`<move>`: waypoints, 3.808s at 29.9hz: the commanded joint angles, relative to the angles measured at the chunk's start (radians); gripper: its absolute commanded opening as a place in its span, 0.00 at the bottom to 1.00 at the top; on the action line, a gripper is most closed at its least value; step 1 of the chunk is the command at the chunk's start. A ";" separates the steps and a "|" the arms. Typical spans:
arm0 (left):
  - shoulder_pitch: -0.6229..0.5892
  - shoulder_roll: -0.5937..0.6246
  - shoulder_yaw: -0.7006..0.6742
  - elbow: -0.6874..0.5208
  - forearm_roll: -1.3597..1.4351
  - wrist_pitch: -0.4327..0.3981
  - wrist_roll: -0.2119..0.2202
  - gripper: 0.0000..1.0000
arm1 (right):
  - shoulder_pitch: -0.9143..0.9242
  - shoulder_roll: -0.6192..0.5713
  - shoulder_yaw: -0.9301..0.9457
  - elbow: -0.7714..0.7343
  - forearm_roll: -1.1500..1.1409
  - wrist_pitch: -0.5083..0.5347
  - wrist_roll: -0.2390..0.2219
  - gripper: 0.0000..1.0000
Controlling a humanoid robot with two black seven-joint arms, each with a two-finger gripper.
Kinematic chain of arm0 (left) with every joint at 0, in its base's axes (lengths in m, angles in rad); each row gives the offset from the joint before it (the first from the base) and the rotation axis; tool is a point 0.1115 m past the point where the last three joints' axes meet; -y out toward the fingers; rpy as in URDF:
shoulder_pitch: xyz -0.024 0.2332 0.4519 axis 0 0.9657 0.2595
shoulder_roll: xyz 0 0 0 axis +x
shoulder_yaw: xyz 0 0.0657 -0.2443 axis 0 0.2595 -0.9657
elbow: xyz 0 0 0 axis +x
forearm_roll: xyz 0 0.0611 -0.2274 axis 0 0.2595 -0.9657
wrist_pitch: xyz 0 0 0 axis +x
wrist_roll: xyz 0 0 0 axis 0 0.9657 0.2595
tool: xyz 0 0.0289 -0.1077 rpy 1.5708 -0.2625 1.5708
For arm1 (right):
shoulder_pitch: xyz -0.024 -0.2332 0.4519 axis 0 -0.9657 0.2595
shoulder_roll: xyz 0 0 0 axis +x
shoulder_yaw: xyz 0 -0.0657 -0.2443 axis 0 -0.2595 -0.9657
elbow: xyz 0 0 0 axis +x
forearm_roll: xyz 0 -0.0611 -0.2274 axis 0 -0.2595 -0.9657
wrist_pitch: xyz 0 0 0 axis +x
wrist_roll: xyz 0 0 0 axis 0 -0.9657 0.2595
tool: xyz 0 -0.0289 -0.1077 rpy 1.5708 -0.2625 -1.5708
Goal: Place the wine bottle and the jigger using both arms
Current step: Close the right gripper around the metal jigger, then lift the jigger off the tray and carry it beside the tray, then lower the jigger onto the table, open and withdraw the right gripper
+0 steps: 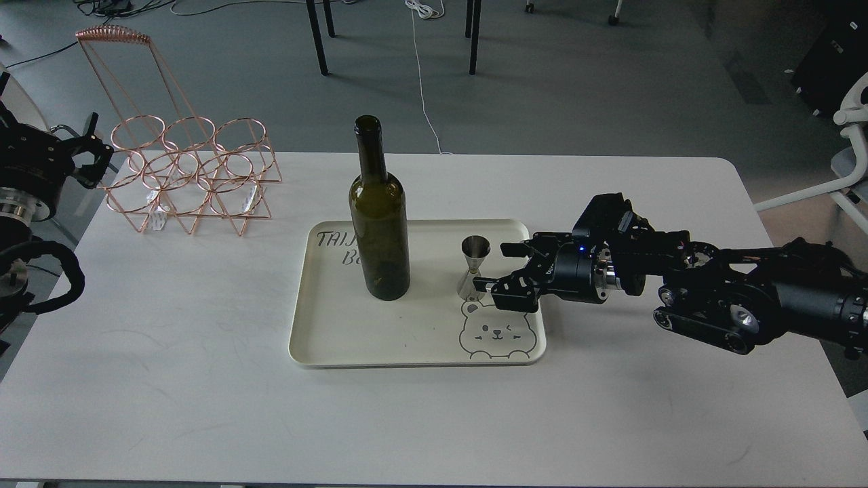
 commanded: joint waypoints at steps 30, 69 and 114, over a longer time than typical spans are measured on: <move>0.003 0.000 -0.001 -0.001 0.001 -0.019 0.000 0.98 | 0.012 0.087 -0.025 -0.103 -0.006 -0.014 0.000 0.07; -0.008 0.009 0.006 -0.012 0.014 -0.013 0.001 0.98 | -0.353 -0.266 0.318 -0.198 0.058 -0.272 0.000 0.07; -0.012 0.011 0.003 -0.014 0.014 -0.015 0.001 0.98 | -0.421 -0.563 0.307 0.086 0.103 -0.272 0.000 0.70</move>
